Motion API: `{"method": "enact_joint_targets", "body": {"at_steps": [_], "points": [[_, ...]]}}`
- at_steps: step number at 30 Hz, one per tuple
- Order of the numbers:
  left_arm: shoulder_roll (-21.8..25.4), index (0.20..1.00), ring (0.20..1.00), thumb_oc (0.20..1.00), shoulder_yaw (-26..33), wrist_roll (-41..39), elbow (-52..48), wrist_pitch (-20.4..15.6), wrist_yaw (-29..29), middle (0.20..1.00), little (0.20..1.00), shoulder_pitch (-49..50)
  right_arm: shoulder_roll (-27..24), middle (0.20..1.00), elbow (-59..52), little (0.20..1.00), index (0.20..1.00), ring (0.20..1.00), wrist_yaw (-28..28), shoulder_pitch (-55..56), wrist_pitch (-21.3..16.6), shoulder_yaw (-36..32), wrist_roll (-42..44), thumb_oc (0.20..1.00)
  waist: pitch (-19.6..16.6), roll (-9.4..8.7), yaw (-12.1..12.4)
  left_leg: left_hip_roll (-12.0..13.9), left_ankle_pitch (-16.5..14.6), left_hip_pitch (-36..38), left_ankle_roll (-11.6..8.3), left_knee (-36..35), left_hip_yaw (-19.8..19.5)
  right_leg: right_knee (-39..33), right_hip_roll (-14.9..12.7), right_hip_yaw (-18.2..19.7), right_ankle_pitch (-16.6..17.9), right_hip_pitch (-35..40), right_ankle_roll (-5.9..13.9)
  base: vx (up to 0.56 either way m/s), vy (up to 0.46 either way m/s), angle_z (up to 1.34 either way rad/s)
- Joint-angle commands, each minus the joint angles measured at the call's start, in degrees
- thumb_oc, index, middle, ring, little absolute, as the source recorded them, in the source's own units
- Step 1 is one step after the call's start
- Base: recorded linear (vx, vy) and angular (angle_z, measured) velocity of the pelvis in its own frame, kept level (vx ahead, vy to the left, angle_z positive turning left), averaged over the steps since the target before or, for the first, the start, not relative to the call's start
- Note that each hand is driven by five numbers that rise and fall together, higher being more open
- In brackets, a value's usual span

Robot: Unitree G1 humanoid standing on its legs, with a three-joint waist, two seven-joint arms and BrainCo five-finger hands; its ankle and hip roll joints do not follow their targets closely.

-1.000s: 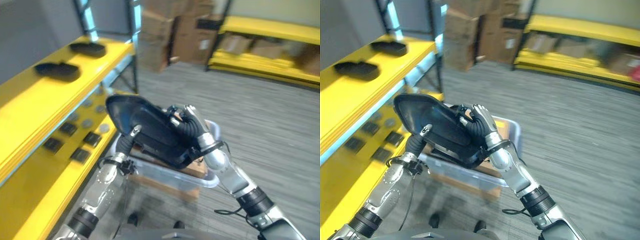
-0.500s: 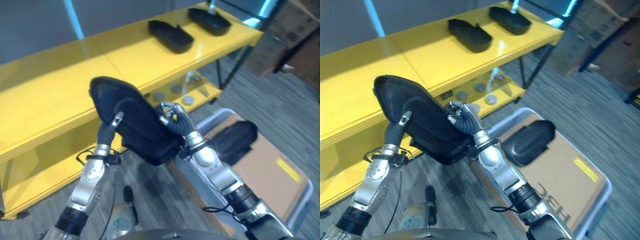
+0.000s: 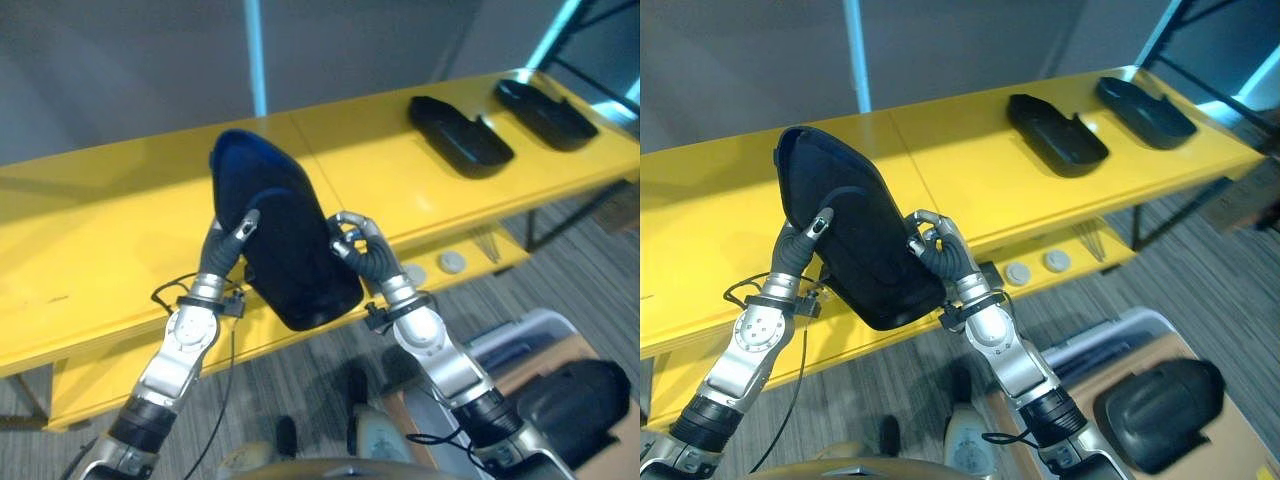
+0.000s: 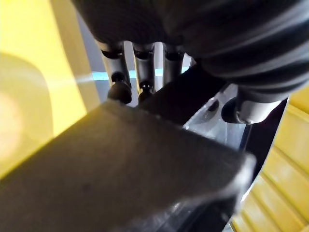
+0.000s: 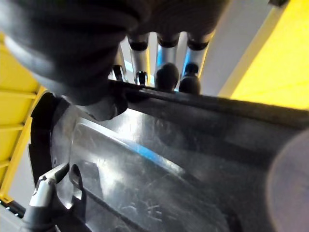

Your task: Move parts from the plastic box to the shelf.

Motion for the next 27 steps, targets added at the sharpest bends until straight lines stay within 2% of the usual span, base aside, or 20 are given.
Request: {"method": "enact_joint_targets", "body": {"at_steps": [1, 4, 6, 7, 8, 11, 13, 17, 20, 21, 24, 25, 27], "points": [[1.68, 0.200, 0.200, 0.200, 1.51, 2.03, -4.41, -4.45, -1.10, 0.200, 0.200, -3.23, -0.67, 0.200, -4.18, 0.200, 0.200, 0.200, 3.32, -1.75, -6.82, -0.17, 4.24, 0.200, -1.17, -2.17, 1.32, 7.33, -4.35, -2.07, -5.82, 0.22, -2.88, -5.17, -0.72, -3.09, -2.64, 12.18, 1.36, 0.04, -0.202, 0.62], [1.44, 0.200, 0.200, 0.200, 2.66, 1.94, -5.27, -3.98, -1.09, 0.200, 0.200, -1.06, -1.61, 0.200, -5.28, 0.200, 0.200, 0.200, 4.77, -0.86, -7.31, 0.15, 5.52, 0.200, -2.20, -2.04, 1.25, 8.62, -4.58, -1.77, -6.86, 0.64, -4.62, -6.35, 0.06, -5.18, -2.71, 14.00, 0.62, 0.15, -0.211, 0.63], [1.67, 0.200, 0.200, 0.200, 3.57, 2.59, -5.66, -3.92, -0.82, 0.200, 0.200, 0.49, -3.13, 0.200, -6.12, 0.200, 0.200, 0.200, 6.40, -0.74, -7.67, 0.24, 7.20, 0.200, -2.18, -1.99, 1.72, 9.72, -3.82, -2.55, -8.69, 2.03, -4.80, -8.02, 0.62, -8.37, -3.25, 16.43, 0.01, 0.12, -0.216, 0.32], [1.69, 0.200, 0.200, 0.200, 3.34, 3.30, -5.21, -3.70, -0.58, 0.200, 0.200, 0.04, -3.85, 0.915, -5.80, 0.915, 0.915, 0.915, 6.81, -1.13, -7.56, 0.34, 7.87, 0.915, -1.77, -1.95, 1.72, 10.23, -2.81, -4.17, -9.48, 2.88, -3.55, -8.41, 0.16, -10.15, -3.82, 17.05, -0.05, -0.03, -0.090, 0.32], [1.57, 0.200, 0.200, 0.200, 3.26, 3.70, -4.85, -3.53, -0.29, 0.200, 0.200, -0.42, -4.14, 1.000, -5.54, 1.000, 1.000, 1.000, 6.67, -1.33, -7.50, 0.08, 8.53, 1.000, -1.66, -1.92, 1.34, 10.37, -2.34, -5.31, -9.67, 3.40, -2.65, -8.42, 0.03, -11.07, -4.22, 17.29, -0.17, -0.04, -0.066, 0.38], [2.66, 0.200, 0.200, 0.200, 5.65, 6.98, -4.44, -3.04, 0.39, 0.200, 0.200, 0.72, -4.82, 1.000, -7.37, 1.000, 1.000, 1.000, 8.11, 0.39, -7.51, -1.20, 10.91, 1.000, -2.96, -1.24, 0.75, 11.15, -1.96, -4.36, -9.51, 1.21, -0.01, -8.42, 1.04, -12.02, -5.37, 18.24, -0.79, 0.06, -0.046, 0.80], [3.67, 0.200, 0.200, 0.200, 6.74, 8.43, -4.07, -2.75, 0.60, 0.200, 0.200, 0.88, -4.88, 1.000, -7.73, 1.000, 1.000, 1.000, 8.41, 0.83, -7.50, -1.65, 11.15, 1.000, -3.56, -0.93, 0.64, 11.47, -1.66, -3.30, -9.53, -0.05, 0.23, -8.42, 1.40, -11.83, -5.78, 18.67, -0.93, 0.10, -0.026, 0.10], [8.91, 0.200, 0.200, 0.200, 12.48, 10.59, 1.25, -1.98, 3.03, 0.200, 0.200, -2.47, -4.10, 1.000, -8.05, 1.000, 1.000, 1.000, 10.56, 4.48, -6.98, -4.15, 16.18, 1.000, -4.91, -0.35, -1.22, 12.00, -2.28, -0.69, -9.70, -0.69, 2.11, -8.42, 1.79, -10.63, -6.37, 20.00, -1.21, 0.11, 0.016, -0.16], [12.06, 0.200, 0.200, 0.200, 14.19, 6.86, 6.98, -1.80, 3.08, 0.200, 0.200, -6.95, -4.99, 1.000, -8.31, 1.000, 1.000, 1.000, 13.02, 7.95, -6.48, -5.07, 18.28, 1.000, -5.43, -0.20, -2.53, 11.99, -3.01, 0.76, -9.68, -0.69, 3.42, -8.42, 1.81, -9.53, -6.30, 20.60, -1.01, 0.09, 0.023, -0.14], [14.06, 0.200, 0.200, 0.200, 14.46, 2.09, 11.88, -1.74, 2.22, 0.200, 0.200, -10.80, -5.99, 1.000, -8.43, 1.000, 1.000, 1.000, 14.39, 10.58, -6.10, -5.94, 18.93, 1.000, -5.60, -0.05, -3.59, 11.93, -3.26, 1.20, -9.72, -0.69, 4.12, -8.42, 1.72, -8.99, -6.12, 20.59, -0.84, 0.07, 0.021, -0.13], [15.58, 0.200, 0.200, 0.200, 14.02, -0.15, 14.88, -1.70, 1.69, 0.200, 0.200, -13.24, -6.44, 1.000, -8.40, 1.000, 1.000, 1.000, 14.83, 11.82, -5.89, -6.45, 19.01, 1.000, -5.67, 0.04, -4.00, 11.90, -3.42, 1.40, -9.73, -0.69, 4.44, -8.42, 1.71, -8.68, -6.01, 20.54, -0.74, 0.04, 0.016, -0.22], [18.28, 0.200, 0.200, 0.200, 12.31, -3.58, 20.54, -1.13, 0.61, 0.200, 0.200, -18.35, -7.13, 1.000, -7.68, 1.000, 1.000, 1.000, 15.34, 13.85, -5.72, -7.24, 18.75, 1.000, -5.89, 0.32, -5.04, 11.77, -3.61, 1.48, -9.75, -0.69, 4.89, -8.42, 1.66, -8.26, -5.85, 20.33, -0.49, 0.05, 0.020, -0.16], [20.31, 0.200, 0.200, 0.200, 9.80, -7.70, 26.80, -0.51, -0.49, 0.200, 0.200, -23.73, -7.76, 1.000, -7.00, 1.000, 1.000, 1.000, 15.44, 15.06, -5.53, -7.31, 18.27, 1.000, -5.89, 0.69, -5.97, 11.71, -3.66, 1.41, -9.77, -0.69, 5.28, -8.42, 1.56, -7.93, -5.59, 20.01, -0.24, 0.05, 0.017, -0.13]]}}
